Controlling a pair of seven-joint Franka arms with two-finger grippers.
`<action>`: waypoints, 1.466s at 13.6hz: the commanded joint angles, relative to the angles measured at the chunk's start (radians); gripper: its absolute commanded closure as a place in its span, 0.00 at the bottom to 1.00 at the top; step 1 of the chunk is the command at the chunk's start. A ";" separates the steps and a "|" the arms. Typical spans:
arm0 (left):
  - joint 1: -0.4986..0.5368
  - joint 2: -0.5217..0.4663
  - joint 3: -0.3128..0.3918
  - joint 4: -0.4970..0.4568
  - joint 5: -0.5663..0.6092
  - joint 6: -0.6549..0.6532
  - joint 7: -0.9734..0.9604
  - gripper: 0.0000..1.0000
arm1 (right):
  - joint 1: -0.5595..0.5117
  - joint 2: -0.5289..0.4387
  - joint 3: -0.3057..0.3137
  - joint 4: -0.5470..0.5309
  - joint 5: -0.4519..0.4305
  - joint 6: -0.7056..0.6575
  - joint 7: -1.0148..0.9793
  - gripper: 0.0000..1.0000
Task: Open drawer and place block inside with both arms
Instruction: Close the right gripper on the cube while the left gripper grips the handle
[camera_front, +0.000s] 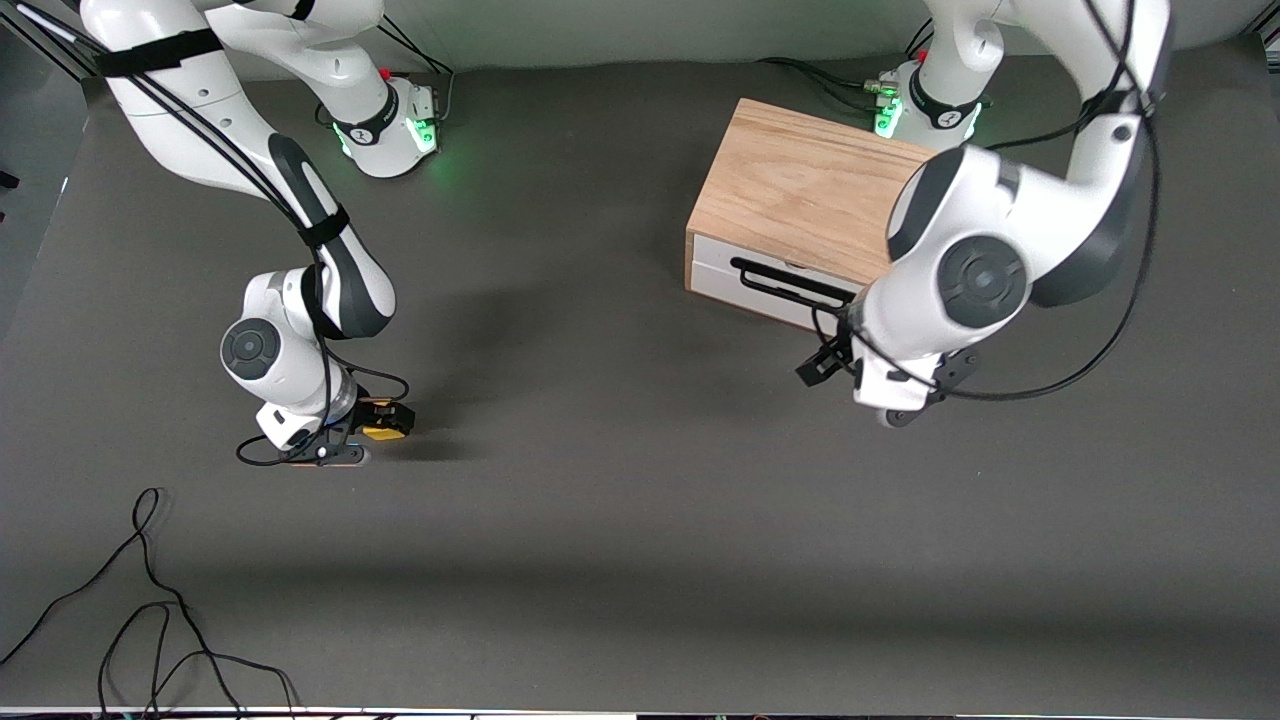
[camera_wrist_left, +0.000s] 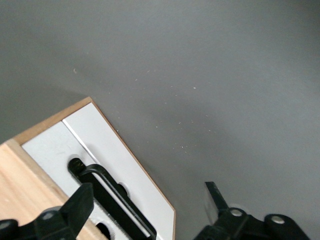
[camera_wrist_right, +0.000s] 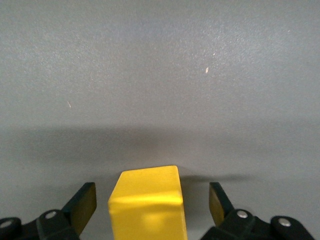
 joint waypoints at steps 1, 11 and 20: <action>-0.024 0.013 0.014 -0.038 -0.006 0.007 -0.183 0.00 | -0.002 -0.001 0.003 -0.005 0.016 0.020 -0.004 0.00; -0.075 -0.072 -0.008 -0.386 -0.015 0.289 -0.355 0.01 | -0.002 -0.022 0.004 0.009 0.016 -0.018 -0.011 0.73; -0.075 -0.096 -0.041 -0.379 -0.015 0.246 -0.409 0.01 | -0.011 -0.246 -0.020 0.342 0.014 -0.658 -0.042 0.73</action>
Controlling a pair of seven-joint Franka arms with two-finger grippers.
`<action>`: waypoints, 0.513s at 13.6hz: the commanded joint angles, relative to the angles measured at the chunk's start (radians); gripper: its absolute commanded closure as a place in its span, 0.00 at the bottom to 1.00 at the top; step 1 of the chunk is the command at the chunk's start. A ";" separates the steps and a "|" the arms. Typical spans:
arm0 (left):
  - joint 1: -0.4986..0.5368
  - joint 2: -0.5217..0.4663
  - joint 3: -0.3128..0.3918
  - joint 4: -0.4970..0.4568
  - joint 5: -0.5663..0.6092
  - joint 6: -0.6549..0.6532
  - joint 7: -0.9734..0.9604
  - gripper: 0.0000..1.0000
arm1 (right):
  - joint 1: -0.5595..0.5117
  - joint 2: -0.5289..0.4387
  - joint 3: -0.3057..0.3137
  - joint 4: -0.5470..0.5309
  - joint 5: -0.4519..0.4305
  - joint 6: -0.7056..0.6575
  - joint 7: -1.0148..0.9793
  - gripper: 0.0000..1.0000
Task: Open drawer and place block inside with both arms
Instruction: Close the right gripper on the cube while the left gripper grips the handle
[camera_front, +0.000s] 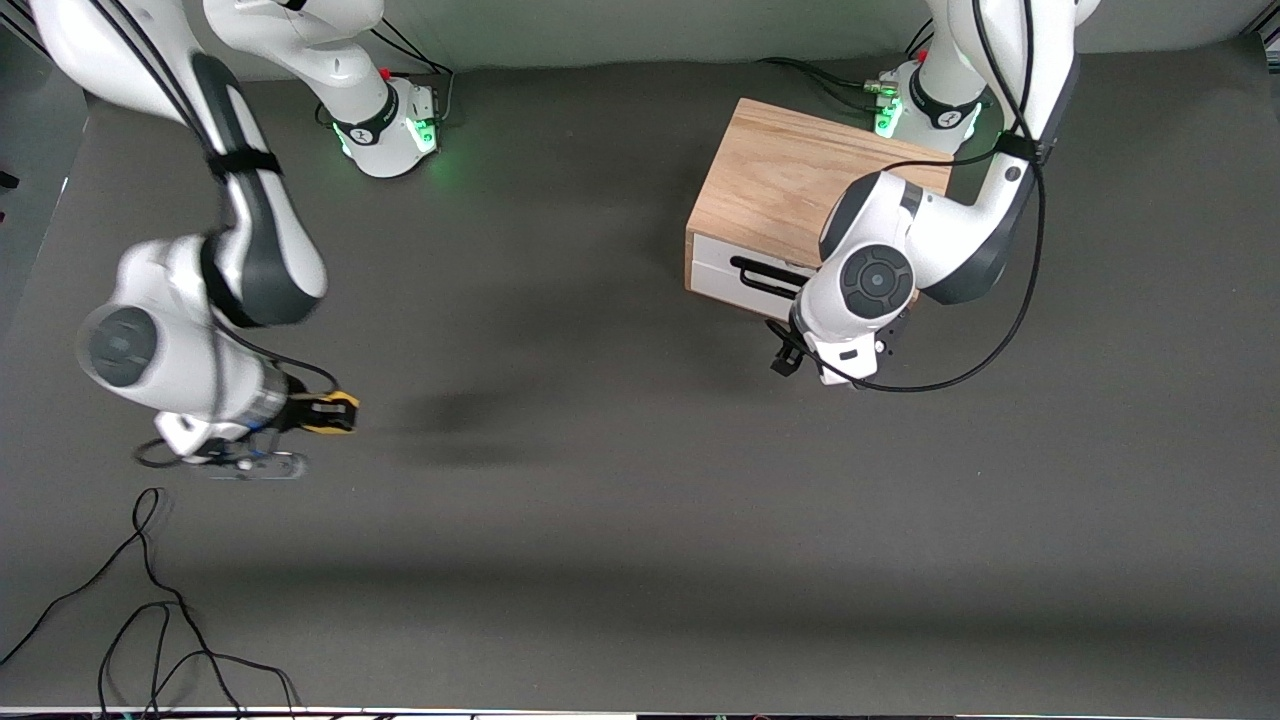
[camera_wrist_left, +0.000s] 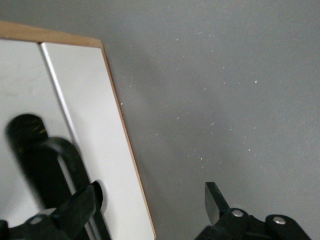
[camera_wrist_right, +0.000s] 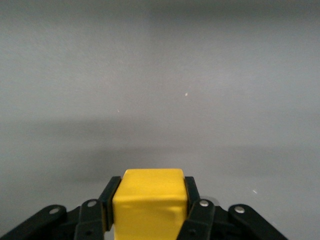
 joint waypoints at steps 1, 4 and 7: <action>-0.012 -0.054 -0.005 -0.046 -0.009 -0.036 -0.037 0.01 | -0.005 -0.086 -0.010 0.012 0.013 -0.102 -0.032 0.73; -0.012 -0.053 -0.005 -0.045 -0.009 -0.047 -0.037 0.01 | -0.005 -0.117 -0.031 0.089 0.013 -0.241 -0.030 0.73; -0.010 -0.024 -0.005 -0.043 -0.003 -0.017 -0.029 0.01 | -0.004 -0.120 -0.033 0.141 0.013 -0.317 -0.032 0.73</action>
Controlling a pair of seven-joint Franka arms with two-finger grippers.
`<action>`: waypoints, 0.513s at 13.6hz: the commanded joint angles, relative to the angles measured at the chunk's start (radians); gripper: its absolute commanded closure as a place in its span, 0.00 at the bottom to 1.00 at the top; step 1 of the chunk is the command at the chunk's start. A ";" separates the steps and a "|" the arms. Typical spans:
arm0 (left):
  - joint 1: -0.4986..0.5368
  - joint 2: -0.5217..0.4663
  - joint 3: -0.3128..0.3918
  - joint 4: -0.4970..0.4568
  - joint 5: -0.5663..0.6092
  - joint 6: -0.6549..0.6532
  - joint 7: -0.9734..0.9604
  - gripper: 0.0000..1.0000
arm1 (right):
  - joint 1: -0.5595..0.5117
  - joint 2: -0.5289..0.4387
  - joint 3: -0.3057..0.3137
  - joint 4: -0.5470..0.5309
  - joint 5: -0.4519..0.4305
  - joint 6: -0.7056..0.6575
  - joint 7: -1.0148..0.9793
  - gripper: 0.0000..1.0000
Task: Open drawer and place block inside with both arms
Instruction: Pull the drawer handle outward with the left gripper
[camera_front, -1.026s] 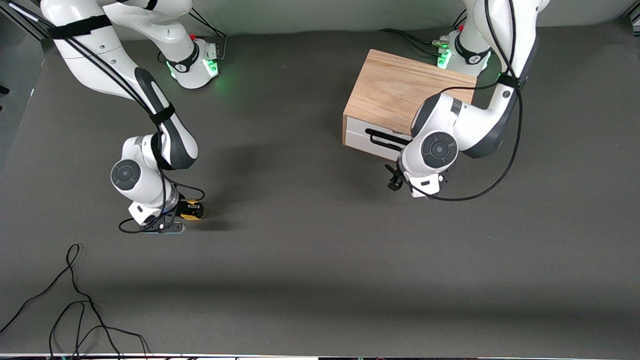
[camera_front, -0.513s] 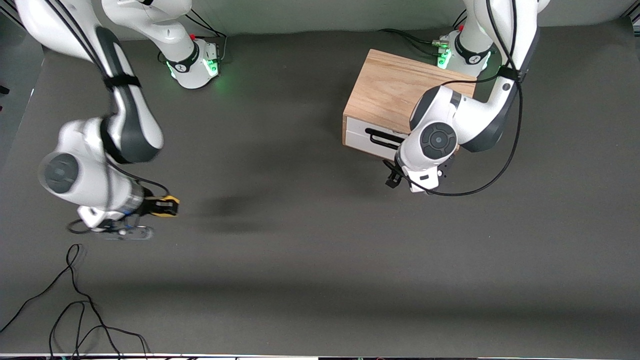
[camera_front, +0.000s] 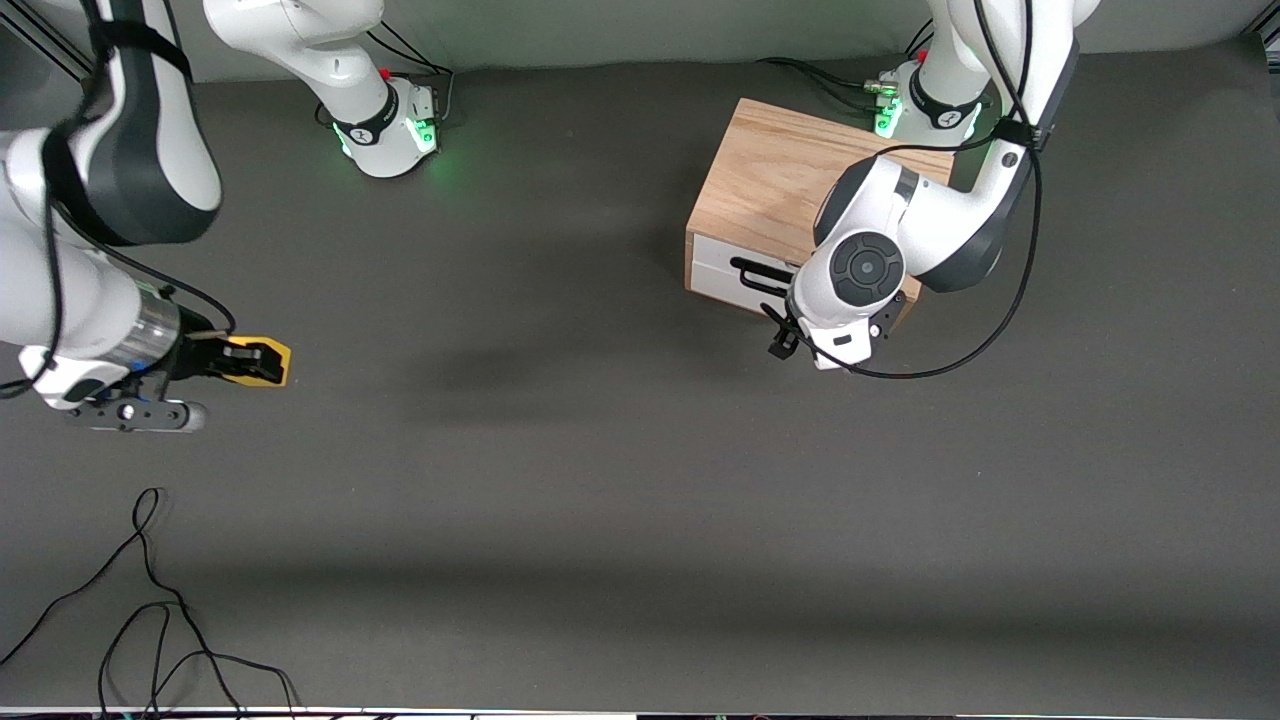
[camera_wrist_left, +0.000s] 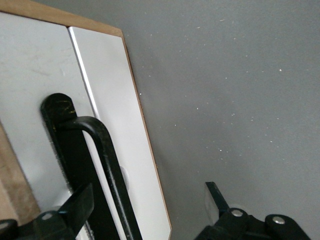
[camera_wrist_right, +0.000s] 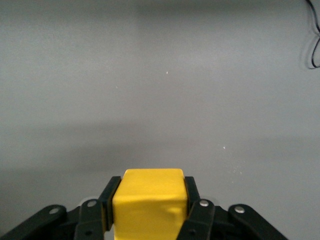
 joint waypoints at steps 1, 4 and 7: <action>-0.005 0.011 0.006 -0.016 -0.001 0.044 -0.011 0.01 | 0.000 -0.001 -0.005 0.039 0.011 -0.049 -0.027 0.73; -0.011 0.047 0.006 -0.015 0.005 0.126 -0.010 0.01 | 0.001 -0.006 -0.005 0.037 0.011 -0.051 -0.027 0.73; -0.009 0.065 0.008 0.013 0.008 0.152 -0.005 0.01 | 0.001 -0.010 -0.004 0.039 0.003 -0.052 -0.028 0.73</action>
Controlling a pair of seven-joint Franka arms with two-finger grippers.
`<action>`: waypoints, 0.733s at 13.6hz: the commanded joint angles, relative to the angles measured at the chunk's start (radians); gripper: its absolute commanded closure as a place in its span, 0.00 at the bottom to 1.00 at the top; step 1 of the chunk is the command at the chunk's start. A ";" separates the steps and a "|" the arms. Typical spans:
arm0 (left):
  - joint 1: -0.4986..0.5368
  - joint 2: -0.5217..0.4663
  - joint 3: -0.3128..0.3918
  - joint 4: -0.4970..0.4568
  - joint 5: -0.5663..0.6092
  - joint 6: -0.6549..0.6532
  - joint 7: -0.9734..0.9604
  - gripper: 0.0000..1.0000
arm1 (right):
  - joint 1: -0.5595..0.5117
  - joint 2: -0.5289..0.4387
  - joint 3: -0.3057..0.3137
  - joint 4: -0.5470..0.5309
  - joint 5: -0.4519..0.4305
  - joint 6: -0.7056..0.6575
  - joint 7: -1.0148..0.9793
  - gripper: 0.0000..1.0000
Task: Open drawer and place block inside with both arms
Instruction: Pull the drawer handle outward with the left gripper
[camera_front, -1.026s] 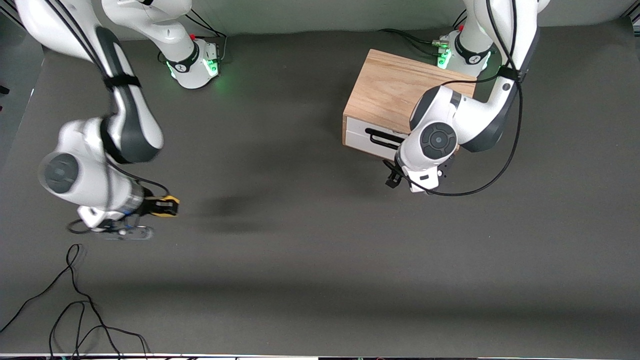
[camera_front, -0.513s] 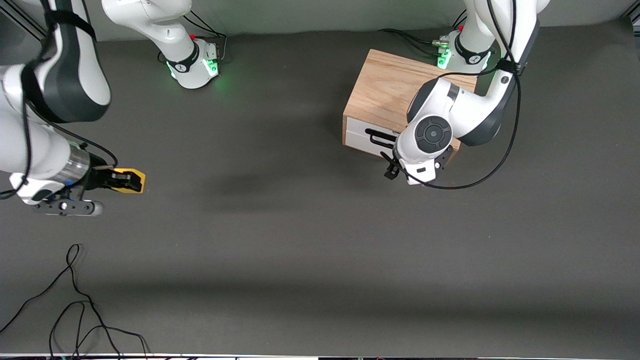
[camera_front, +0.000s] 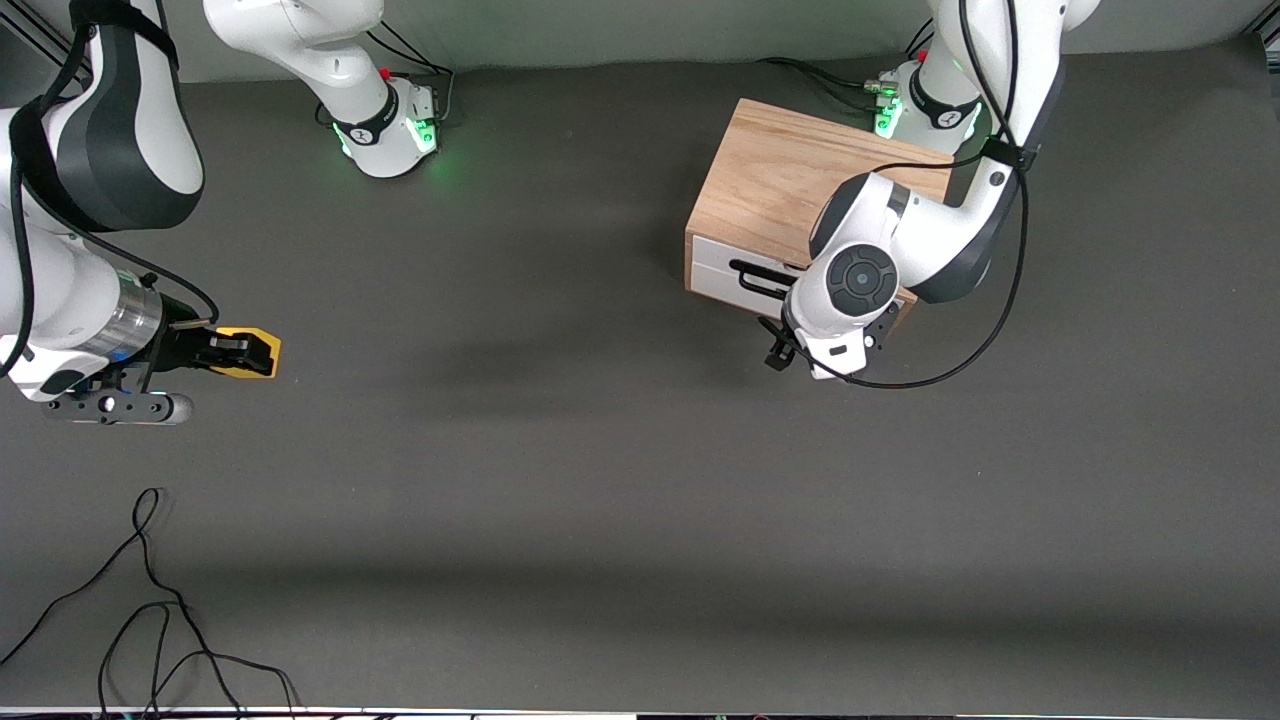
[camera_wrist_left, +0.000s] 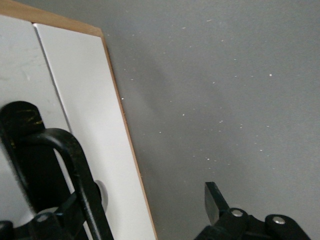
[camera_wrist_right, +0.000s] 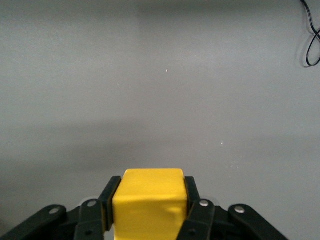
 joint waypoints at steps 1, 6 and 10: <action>-0.006 0.028 0.007 0.041 0.007 0.052 -0.003 0.01 | 0.001 -0.011 -0.004 0.012 0.003 -0.023 -0.025 0.73; 0.003 0.071 0.012 0.107 0.069 0.138 0.015 0.01 | 0.003 -0.011 -0.004 0.012 0.002 -0.023 -0.025 0.73; -0.002 0.114 0.012 0.107 0.090 0.288 0.018 0.01 | 0.003 -0.011 -0.004 0.012 0.000 -0.023 -0.025 0.73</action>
